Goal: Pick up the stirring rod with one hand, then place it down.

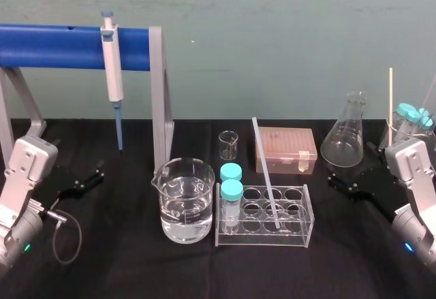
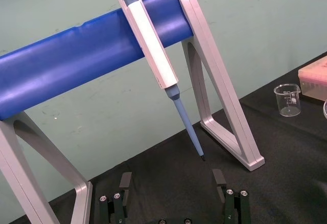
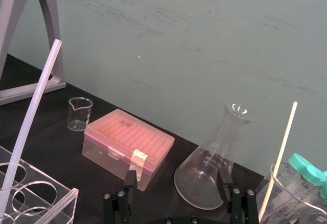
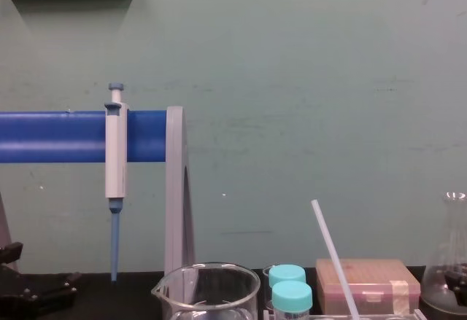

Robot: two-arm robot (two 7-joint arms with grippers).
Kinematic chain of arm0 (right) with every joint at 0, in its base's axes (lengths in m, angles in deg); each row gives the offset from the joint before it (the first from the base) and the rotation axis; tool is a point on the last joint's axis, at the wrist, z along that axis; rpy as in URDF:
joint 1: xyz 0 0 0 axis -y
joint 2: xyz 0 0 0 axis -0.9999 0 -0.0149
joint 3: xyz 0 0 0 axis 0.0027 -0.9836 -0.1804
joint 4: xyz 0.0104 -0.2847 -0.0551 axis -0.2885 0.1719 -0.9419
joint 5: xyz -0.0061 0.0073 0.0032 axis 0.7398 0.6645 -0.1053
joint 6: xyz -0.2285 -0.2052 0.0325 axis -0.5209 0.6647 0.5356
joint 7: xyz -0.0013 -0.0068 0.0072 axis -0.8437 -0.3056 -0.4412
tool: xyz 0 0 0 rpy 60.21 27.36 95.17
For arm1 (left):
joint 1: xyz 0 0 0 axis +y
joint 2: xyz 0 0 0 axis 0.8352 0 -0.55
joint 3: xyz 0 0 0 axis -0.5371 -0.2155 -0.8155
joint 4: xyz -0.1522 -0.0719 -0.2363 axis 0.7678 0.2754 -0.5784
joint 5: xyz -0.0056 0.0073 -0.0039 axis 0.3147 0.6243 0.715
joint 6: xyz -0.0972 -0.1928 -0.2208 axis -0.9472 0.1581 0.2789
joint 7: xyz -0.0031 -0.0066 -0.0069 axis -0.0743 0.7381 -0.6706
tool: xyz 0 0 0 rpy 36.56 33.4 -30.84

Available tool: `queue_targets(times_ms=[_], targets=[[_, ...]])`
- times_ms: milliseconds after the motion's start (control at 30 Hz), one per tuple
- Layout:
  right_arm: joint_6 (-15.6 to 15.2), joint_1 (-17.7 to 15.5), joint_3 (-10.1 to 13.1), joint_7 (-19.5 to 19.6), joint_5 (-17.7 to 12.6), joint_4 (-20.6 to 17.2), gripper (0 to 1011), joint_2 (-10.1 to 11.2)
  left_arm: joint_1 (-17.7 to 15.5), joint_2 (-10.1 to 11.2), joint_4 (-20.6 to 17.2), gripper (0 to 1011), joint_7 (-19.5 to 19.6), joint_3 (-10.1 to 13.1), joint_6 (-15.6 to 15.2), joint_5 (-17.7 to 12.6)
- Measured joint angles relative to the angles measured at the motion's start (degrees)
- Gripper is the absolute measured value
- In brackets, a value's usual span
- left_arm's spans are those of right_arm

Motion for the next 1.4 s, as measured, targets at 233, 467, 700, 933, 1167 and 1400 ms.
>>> queue_targets(times_ms=[233,467,700,933,1167,1400], targets=[[-0.03,0.01,-0.14,0.19,0.10,-0.07,1000,0.14,0.00,0.00,0.00,1000,0.00,0.00,0.00,0.00],[-0.04,0.01,-0.19,0.24,0.14,-0.11,1002,0.17,0.00,0.00,0.00,1000,0.00,0.00,0.00,0.00],[-0.03,0.01,-0.20,0.28,0.14,-0.12,1000,0.21,0.00,0.00,0.00,1000,0.00,0.00,0.00,0.00],[-0.02,0.01,-0.20,0.30,0.13,-0.12,1002,0.23,0.00,0.00,0.00,1000,0.00,0.00,0.00,0.00],[-0.02,0.01,-0.20,0.31,0.13,-0.12,1002,0.24,0.00,0.00,0.00,1000,0.00,0.00,0.00,0.00],[-0.02,0.01,-0.20,0.31,0.13,-0.12,1002,0.24,0.00,0.00,0.00,1000,0.00,0.00,0.00,0.00]])
